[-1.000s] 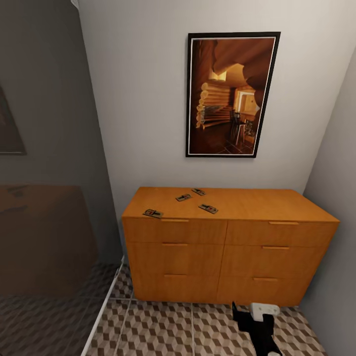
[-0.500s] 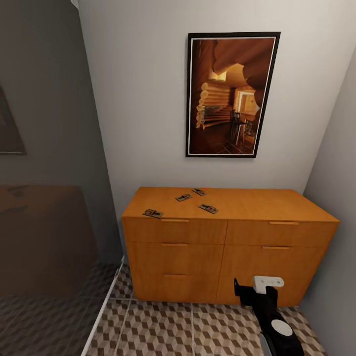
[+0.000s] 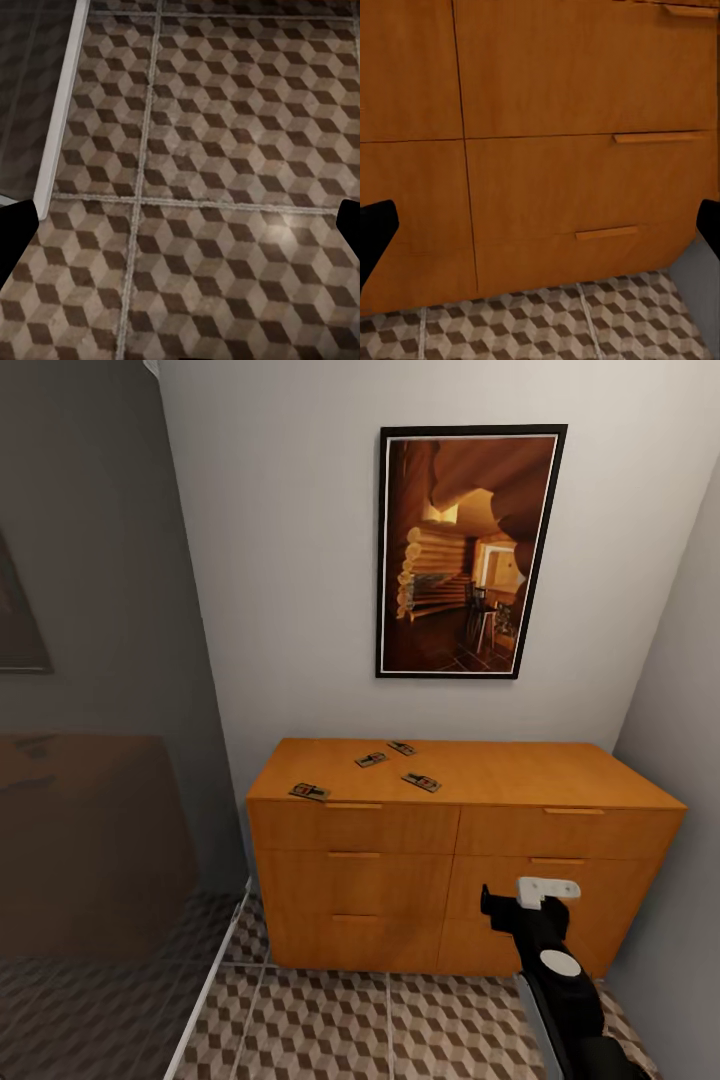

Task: Take the four mousetraps from the cabinet in the bathroom and place them on the bathroom floor. Make sure all four end up on the same floor surface, and ensure that at least two of them are either under or directly next to the same bathroom sink.

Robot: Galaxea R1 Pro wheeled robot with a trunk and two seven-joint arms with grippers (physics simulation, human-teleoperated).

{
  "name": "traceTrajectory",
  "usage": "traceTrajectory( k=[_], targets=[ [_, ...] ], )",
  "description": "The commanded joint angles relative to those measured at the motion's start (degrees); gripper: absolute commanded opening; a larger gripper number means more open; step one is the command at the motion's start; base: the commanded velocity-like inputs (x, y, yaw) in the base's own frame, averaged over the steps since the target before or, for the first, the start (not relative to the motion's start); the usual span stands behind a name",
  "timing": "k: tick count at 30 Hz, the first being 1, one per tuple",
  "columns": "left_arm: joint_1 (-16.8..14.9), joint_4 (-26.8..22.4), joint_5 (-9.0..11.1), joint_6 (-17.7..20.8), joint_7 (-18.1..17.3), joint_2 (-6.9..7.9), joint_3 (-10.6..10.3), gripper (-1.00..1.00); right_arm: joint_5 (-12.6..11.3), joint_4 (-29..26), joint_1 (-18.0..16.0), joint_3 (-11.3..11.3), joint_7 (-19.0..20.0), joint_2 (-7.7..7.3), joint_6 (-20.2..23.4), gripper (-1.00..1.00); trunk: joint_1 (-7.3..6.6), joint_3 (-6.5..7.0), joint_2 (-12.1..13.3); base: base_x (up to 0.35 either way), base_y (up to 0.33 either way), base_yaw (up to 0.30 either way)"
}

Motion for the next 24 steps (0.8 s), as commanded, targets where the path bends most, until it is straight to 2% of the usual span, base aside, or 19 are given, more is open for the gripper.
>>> traceTrajectory(
  k=[1, 4, 7, 11, 18, 20, 23, 24],
  targets=[
    [0.03, -0.09, 0.03, -0.06, 0.01, -0.01, 0.06, 1.0, 0.29, -0.06, -1.57, 0.1, -0.26, -0.01, 1.31, 1.0, 0.0, -0.05, -0.03, 0.0, 0.0, 0.0],
    [0.03, -0.09, 0.03, -0.06, 0.01, -0.01, 0.06, 1.0, 0.29, -0.07, -4.24, 0.1, -0.35, -0.05, 2.35, 1.0, 0.0, -0.05, -0.03, 0.0, 0.0, 0.0],
    [0.03, -0.09, 0.03, -0.06, 0.01, -0.01, 0.07, 1.0, 0.29, -0.08, -8.55, 0.12, -0.41, -0.07, 4.29, 1.0, 0.0, -0.05, -0.03, 0.0, 0.0, 0.0],
    [0.03, -0.09, 0.03, -0.06, 0.01, -0.02, 0.02, 1.0, 0.29, -0.09, -17.02, 0.13, -0.44, -0.08, 10.64, 1.0, 0.0, -0.05, -0.03, 0.0, 0.0, 0.0],
    [0.03, -0.09, 0.03, -0.06, 0.01, -0.02, 0.01, 1.0, 0.11, -0.05, -27.61, 0.15, -0.44, 0.05, 18.64, 1.0, 0.0, -0.05, -0.03, 0.0, 0.0, 0.0],
    [0.03, -0.09, 0.03, -0.05, 0.01, -0.03, 0.01, 1.0, -0.02, 0.27, -32.47, 0.2, -0.39, 0.98, 21.65, 1.0, 0.0, -0.05, -0.03, 0.0, 0.0, 0.0],
    [0.03, -0.09, 0.03, -0.06, 0.01, -0.03, 0.03, 1.0, 0.0, 1.18, -36.7, 0.24, -0.37, 2.24, 22.63, 1.0, 0.0, -0.05, -0.03, 0.0, 0.0, 0.0],
    [0.03, -0.09, 0.03, -0.06, 0.01, -0.02, 0.02, 1.0, 0.01, 2.66, -39.27, 0.25, -0.37, 2.77, 22.88, 1.0, 0.0, -0.05, -0.03, 0.0, 0.0, 0.0]
  ],
)
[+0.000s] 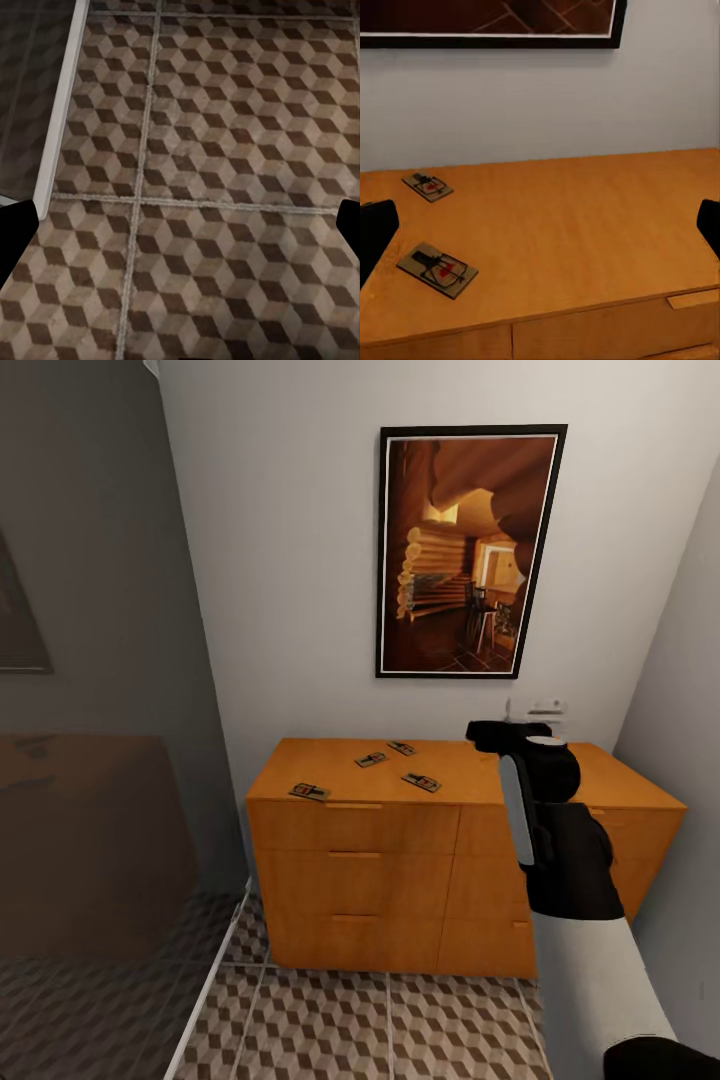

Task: Take the four mousetraps from the cabinet in the bathroom and place them on the bathroom floor. Make sure all four end up on the same floor surface, and ensure that at least two of them are either under or directly next to the same bathroom sink.

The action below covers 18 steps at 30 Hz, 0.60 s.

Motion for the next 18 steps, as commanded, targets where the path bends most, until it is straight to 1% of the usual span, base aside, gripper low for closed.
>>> traceTrajectory(
  k=[1, 2, 3, 5, 6, 8, 10, 13, 14, 17, 18],
  targets=[
    [0.03, -0.1, 0.03, -0.06, 0.01, 0.0, 0.06, 1.0, 0.28, 1.78, -2.59, 0.08, -0.02, 0.39, 0.51, 1.0, 0.0, -0.06, -0.03, 0.0, 0.0, 0.0],
    [0.03, -0.1, 0.03, -0.06, 0.01, 0.0, 0.06, 1.0, 0.28, 2.92, -3.81, 0.11, -0.01, 0.52, 0.55, 1.0, 0.0, -0.06, -0.03, 0.0, 0.0, 0.0],
    [0.03, -0.1, 0.03, -0.06, 0.01, 0.01, 0.06, 1.0, 0.25, 5.61, -6.13, 0.26, 0.04, 0.71, 0.61, 1.0, 0.0, -0.06, -0.03, 0.0, 0.0, 0.0],
    [0.03, -0.08, 0.03, -0.06, 0.01, 0.01, 0.05, 1.0, 0.18, 8.59, -8.33, 0.4, 0.15, 0.83, 0.61, 1.0, 0.0, -0.06, -0.03, 0.0, 0.0, 0.0],
    [0.03, 0.03, 0.06, -0.03, -0.01, 0.01, 0.05, 1.0, 0.09, 11.61, -10.35, 0.48, 0.54, 0.91, 0.61, 1.0, 0.0, -0.06, -0.03, 0.0, 0.0, 0.0],
    [0.03, 0.42, 0.05, -0.01, 0.0, 0.01, 0.05, 1.0, 0.01, 14.47, -11.98, 0.56, 1.35, 0.96, 0.62, 1.0, 0.0, -0.06, -0.03, 0.0, 0.0, 0.0],
    [0.03, 2.09, 0.02, -0.03, 0.0, 0.01, 0.1, 1.0, -0.18, 19.14, -14.1, 0.63, 4.36, 1.01, 0.59, 1.0, 0.0, -0.06, -0.03, 0.0, 0.0, 0.0],
    [0.03, 3.42, -0.06, -0.08, 0.01, 0.0, 0.12, 1.0, -0.25, 21.14, -14.86, 0.66, 7.71, 1.03, 0.52, 1.0, 0.0, -0.06, -0.03, 0.0, 0.0, 0.0],
    [0.03, 4.02, -0.09, -0.09, 0.01, 0.0, 0.13, 1.0, -0.25, 21.95, -15.15, 0.67, 9.97, 1.03, 0.49, 1.0, 0.0, -0.06, -0.03, 0.0, 0.0, 0.0],
    [0.03, 4.78, -0.07, -0.13, -0.01, 0.02, 0.08, 1.0, -0.24, 22.81, -15.45, 0.68, 13.65, 1.04, 0.46, 1.0, 0.0, -0.06, -0.03, 0.0, 0.0, 0.0],
    [0.03, 4.96, -0.07, -0.13, -0.01, 0.04, 0.08, 1.0, -0.24, 22.92, -15.49, 0.68, 14.26, 1.04, 0.46, 1.0, 0.0, -0.06, -0.03, 0.0, 0.0, 0.0]
  ],
)
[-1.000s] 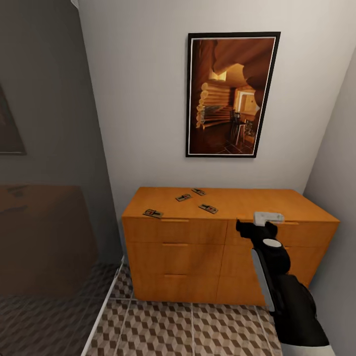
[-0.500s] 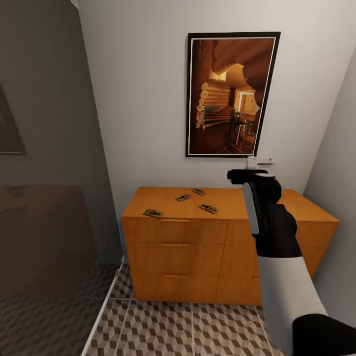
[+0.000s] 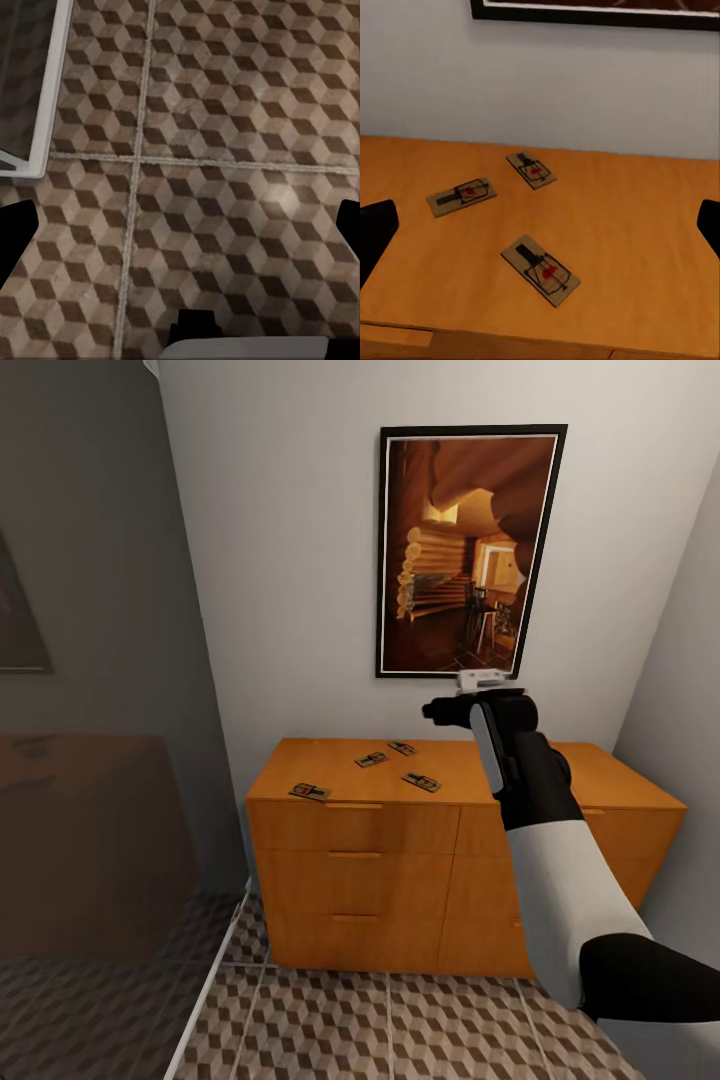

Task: Take the four mousetraps from the cabinet in the bathroom and place them on the bathroom floor. Make sure all four end up on the same floor surface, and ensure that at least two of them are either under or directly next to the same bathroom sink.

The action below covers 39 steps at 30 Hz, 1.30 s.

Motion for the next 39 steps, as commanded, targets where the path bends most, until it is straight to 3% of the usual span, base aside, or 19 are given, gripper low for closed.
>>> traceTrajectory(
  k=[1, 16, 30, 39],
  targets=[
    [0.03, 0.11, 0.02, -0.07, 0.01, 0.0, 0.08, 1.0, 0.21, 0.07, -0.08, 0.05, 0.43, 0.01, 0.25, 1.0, 0.0, -0.05, -0.03, 0.0, 0.0, 0.0],
    [0.03, 2.89, -0.04, -0.26, 0.02, 0.05, 0.06, 1.0, 0.21, 0.3, -0.21, 0.26, 2.49, -0.13, 0.24, 1.0, 0.0, -0.05, -0.03, 0.011, 0.0, 0.0],
    [0.03, 4.97, 0.03, -0.28, 0.01, 0.08, 0.01, 1.0, 0.07, 0.67, -0.14, 0.33, 2.6, -0.1, 0.21, 1.0, 0.0, -0.05, -0.03, 0.241, 0.0, 0.0],
    [0.03, 5.92, 0.03, -0.34, 0.02, 0.21, -0.02, 1.0, 0.04, 5.53, -0.13, 0.33, 4.65, -0.07, -1.83, 1.0, 0.0, -0.05, -0.03, 0.134, 0.0, 0.0]
  ],
)
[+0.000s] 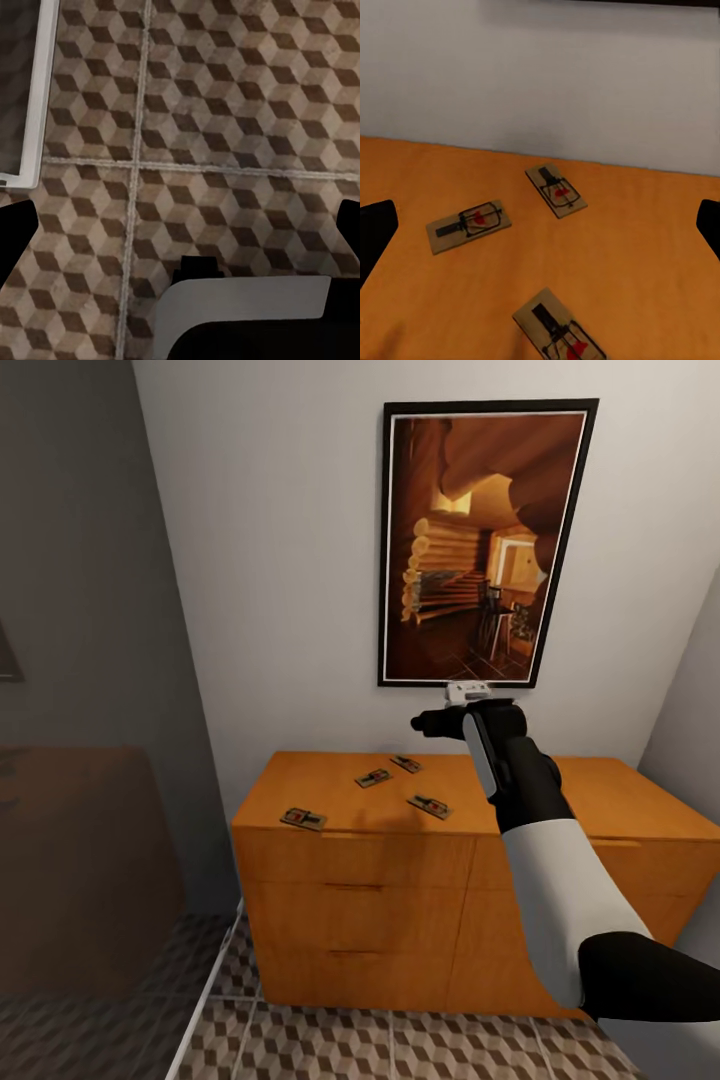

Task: Take the four mousetraps from the cabinet in the bathroom and place them on the bathroom floor. Make sure all four end up on the same floor surface, and ensure that at least two of them are either under or directly next to the same bathroom sink.

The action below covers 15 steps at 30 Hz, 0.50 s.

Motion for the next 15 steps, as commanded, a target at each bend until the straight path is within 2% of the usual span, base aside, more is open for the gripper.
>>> traceTrajectory(
  k=[1, 6, 15],
  targets=[
    [0.03, -0.05, 0.02, -0.06, 0.01, -0.01, 0.13, 1.0, 0.28, 1.28, -0.04, 0.0, 0.91, -0.02, -0.89, 1.0, 0.0, -0.05, -0.03, 0.024, 0.0, 0.0],
    [0.03, 0.05, 0.02, -0.07, 0.0, 0.0, 0.13, 1.0, 0.36, 6.25, -0.04, 0.0, 1.97, -0.06, -4.6, 1.0, 0.0, -0.05, -0.03, 0.011, 0.0, 0.0],
    [0.03, 0.08, 0.02, -0.07, 0.0, 0.0, 0.13, 1.0, 0.41, 9.4, -0.04, 0.0, 2.22, -0.07, -6.95, 1.0, 0.0, -0.05, -0.03, 0.002, 0.0, 0.0]
  ],
)
